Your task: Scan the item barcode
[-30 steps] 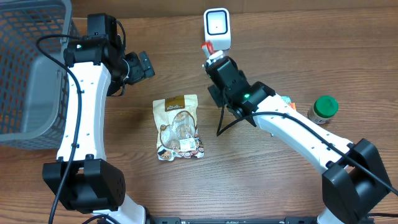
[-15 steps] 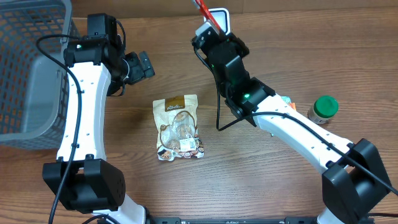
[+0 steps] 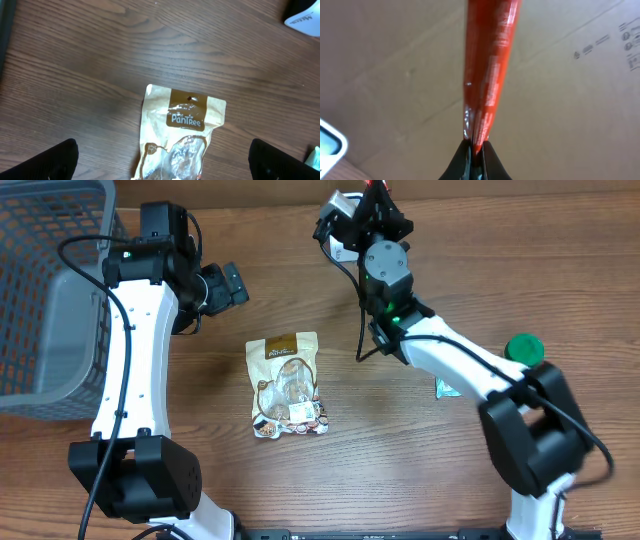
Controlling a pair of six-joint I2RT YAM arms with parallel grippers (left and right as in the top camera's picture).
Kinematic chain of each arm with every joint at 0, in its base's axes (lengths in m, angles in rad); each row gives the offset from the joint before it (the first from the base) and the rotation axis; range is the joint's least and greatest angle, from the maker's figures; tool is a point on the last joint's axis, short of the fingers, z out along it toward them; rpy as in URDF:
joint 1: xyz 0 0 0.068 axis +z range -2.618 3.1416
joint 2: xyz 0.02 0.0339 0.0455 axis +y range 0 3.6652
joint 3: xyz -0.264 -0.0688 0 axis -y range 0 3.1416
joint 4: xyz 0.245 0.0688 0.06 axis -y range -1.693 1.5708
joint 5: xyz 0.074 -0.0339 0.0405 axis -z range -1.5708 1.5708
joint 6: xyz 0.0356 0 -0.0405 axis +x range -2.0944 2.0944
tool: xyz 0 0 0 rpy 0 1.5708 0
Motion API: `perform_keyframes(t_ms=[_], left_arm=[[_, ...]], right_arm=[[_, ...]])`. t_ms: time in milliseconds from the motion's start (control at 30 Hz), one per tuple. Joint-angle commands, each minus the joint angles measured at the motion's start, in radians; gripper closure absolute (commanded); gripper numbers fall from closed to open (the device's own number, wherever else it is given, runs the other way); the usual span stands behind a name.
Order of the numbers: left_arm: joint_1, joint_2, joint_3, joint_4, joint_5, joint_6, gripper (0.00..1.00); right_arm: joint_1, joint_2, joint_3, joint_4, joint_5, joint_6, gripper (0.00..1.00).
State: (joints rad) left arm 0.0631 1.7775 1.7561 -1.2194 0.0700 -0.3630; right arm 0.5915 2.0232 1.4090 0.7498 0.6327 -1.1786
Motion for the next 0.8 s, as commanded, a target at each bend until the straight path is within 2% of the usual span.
perform_keyframes(t_ms=[0,133,333,533,767], left_arm=[[-0.006,-0.021,0.013,0.000,-0.003,0.012,0.00],[-0.006,-0.021,0.013,0.000,-0.003,0.012,0.00],[-0.006,-0.021,0.013,0.000,-0.003,0.012,0.00],[-0.006,-0.021,0.013,0.000,-0.003,0.012,0.00],[-0.006,-0.021,0.013,0.000,-0.002,0.012,0.00]], right_arm=[[0.004,0.105,0.006,0.126,0.017,-0.171,0.96],[0.002,0.240,0.006,0.199,0.018,-0.269,0.96],[-0.008,0.365,0.007,0.212,0.052,-0.273,0.96],[-0.029,0.393,0.029,0.196,0.047,-0.270,0.96],[-0.077,0.393,0.175,0.053,0.050,-0.257,0.96]])
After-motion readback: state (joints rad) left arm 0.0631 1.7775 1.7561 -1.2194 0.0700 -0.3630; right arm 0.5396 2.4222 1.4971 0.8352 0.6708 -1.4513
